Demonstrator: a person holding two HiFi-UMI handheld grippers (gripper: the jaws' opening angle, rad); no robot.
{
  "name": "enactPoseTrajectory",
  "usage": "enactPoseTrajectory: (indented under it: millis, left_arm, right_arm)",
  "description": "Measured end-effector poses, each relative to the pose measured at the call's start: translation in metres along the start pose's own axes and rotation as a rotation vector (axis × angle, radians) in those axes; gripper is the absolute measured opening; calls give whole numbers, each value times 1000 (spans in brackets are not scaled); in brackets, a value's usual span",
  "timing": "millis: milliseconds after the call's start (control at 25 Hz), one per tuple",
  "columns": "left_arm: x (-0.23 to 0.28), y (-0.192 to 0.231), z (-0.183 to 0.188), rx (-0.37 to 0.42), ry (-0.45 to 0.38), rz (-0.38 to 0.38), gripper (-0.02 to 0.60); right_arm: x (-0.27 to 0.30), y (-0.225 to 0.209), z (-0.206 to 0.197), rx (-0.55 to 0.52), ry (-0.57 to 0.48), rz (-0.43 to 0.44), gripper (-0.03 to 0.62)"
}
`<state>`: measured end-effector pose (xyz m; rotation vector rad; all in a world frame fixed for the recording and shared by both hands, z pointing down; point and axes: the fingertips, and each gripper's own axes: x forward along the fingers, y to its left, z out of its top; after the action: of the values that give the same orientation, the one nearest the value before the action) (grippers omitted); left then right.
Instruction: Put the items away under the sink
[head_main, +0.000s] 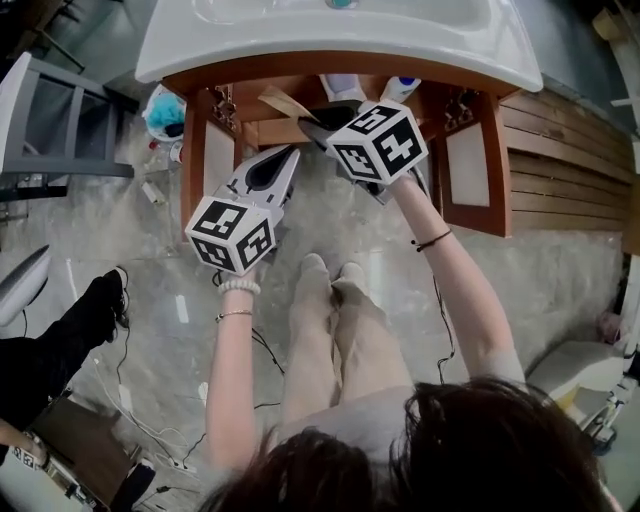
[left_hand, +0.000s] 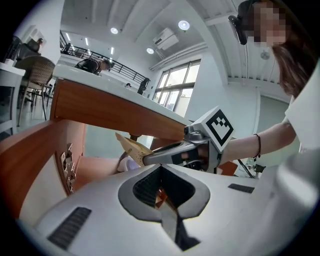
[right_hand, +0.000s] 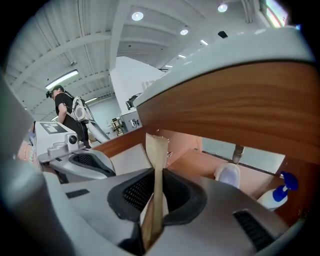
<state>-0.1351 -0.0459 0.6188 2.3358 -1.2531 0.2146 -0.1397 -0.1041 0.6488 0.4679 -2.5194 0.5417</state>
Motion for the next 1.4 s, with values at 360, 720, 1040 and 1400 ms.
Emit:
enactPoseTrajectory:
  millis: [360, 720, 1040, 1400]
  left_arm:
    - [16, 20, -28, -2, -28, 12, -3]
    - [37, 42, -46, 11, -72, 7, -3]
    - [57, 68, -68, 34, -83, 8, -3]
    - [71, 85, -81, 52, -92, -1, -3]
  right_arm:
    - [51, -27, -18, 1, -14, -20, 55]
    - [104, -57, -21, -23, -23, -60, 55]
    - [144, -83, -23, -76, -29, -90, 55]
    - [183, -102, -17, -150, 3, -147, 55]
